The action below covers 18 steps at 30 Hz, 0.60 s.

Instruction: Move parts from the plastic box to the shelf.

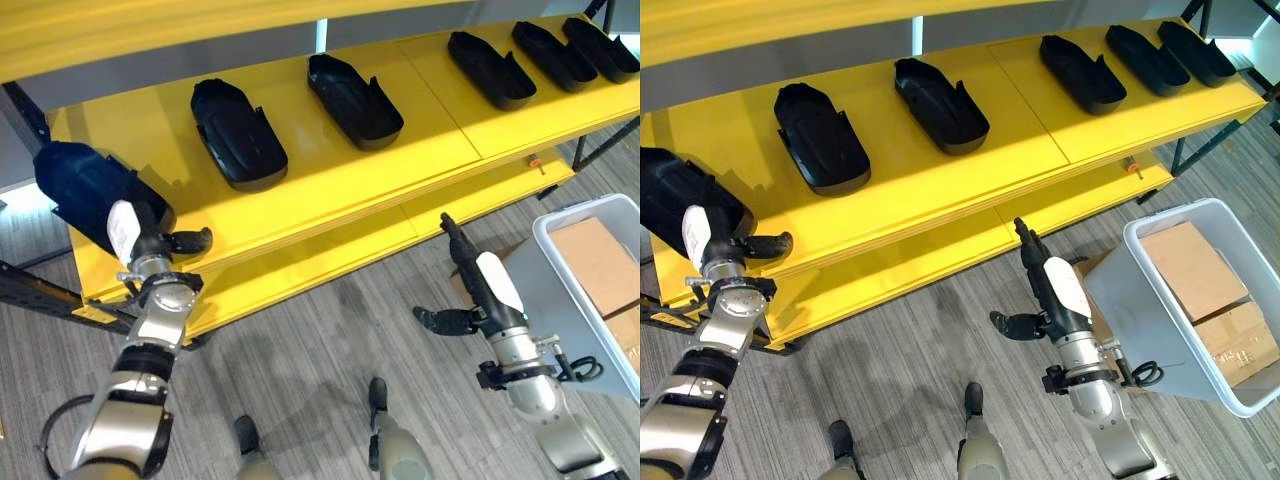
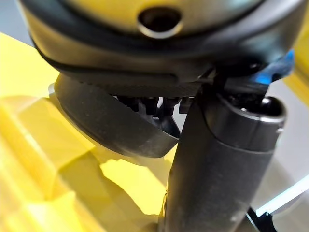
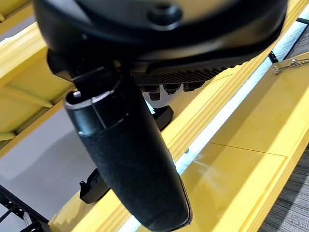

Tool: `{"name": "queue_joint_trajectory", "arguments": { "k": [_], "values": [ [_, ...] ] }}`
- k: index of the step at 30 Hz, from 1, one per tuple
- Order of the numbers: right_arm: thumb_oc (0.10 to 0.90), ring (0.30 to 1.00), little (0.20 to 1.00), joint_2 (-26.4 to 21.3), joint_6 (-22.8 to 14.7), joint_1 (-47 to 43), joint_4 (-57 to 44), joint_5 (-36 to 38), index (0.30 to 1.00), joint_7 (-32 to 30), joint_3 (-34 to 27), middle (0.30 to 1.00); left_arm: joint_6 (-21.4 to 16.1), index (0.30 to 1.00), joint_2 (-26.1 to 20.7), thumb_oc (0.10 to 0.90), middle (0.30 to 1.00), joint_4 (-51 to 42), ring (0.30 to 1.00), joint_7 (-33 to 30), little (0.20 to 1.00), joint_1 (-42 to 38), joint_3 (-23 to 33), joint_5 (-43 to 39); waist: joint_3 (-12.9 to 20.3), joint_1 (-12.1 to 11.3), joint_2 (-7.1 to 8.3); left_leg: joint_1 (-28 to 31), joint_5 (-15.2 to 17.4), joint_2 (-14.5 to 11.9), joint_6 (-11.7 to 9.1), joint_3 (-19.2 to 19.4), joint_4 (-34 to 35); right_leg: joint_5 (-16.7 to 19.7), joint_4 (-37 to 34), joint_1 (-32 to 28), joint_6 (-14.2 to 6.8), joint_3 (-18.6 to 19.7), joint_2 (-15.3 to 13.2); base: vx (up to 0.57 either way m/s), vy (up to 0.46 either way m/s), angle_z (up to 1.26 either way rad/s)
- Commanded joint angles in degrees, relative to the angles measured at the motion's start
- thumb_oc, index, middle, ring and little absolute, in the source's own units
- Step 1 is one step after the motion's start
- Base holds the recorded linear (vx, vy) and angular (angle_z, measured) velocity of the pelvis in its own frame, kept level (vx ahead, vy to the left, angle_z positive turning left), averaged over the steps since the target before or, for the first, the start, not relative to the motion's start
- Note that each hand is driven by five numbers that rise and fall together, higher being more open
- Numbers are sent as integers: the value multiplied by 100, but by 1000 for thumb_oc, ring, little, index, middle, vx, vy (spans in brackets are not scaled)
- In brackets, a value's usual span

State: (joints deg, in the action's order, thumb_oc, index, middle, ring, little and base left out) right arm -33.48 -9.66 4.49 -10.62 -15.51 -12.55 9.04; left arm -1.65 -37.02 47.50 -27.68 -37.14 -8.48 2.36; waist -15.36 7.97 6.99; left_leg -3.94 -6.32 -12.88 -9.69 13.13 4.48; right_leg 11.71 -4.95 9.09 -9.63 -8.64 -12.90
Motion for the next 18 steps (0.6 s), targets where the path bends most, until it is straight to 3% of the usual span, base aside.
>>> {"name": "queue_joint_trajectory", "arguments": {
  "k": [1,18],
  "values": [
    [900,1000,1000,-161,-382,-504,-686,214,1000,-186,-463,1000,53,1000,-349,900,1000,543,1000,257,1000,-299,161,-147,-49,50,189,117,386,225,352,-11,-328,-149,247,-280,-264,-104,-168,-3,31,1],
    [900,1000,1000,-88,-589,-571,-620,360,1000,35,-637,1000,-457,1000,-1100,900,1000,305,1000,1424,1000,716,-260,743,-209,-109,226,-137,520,380,458,-116,-567,-18,301,-203,-320,-138,-307,-8,22,2]
  ]
}}
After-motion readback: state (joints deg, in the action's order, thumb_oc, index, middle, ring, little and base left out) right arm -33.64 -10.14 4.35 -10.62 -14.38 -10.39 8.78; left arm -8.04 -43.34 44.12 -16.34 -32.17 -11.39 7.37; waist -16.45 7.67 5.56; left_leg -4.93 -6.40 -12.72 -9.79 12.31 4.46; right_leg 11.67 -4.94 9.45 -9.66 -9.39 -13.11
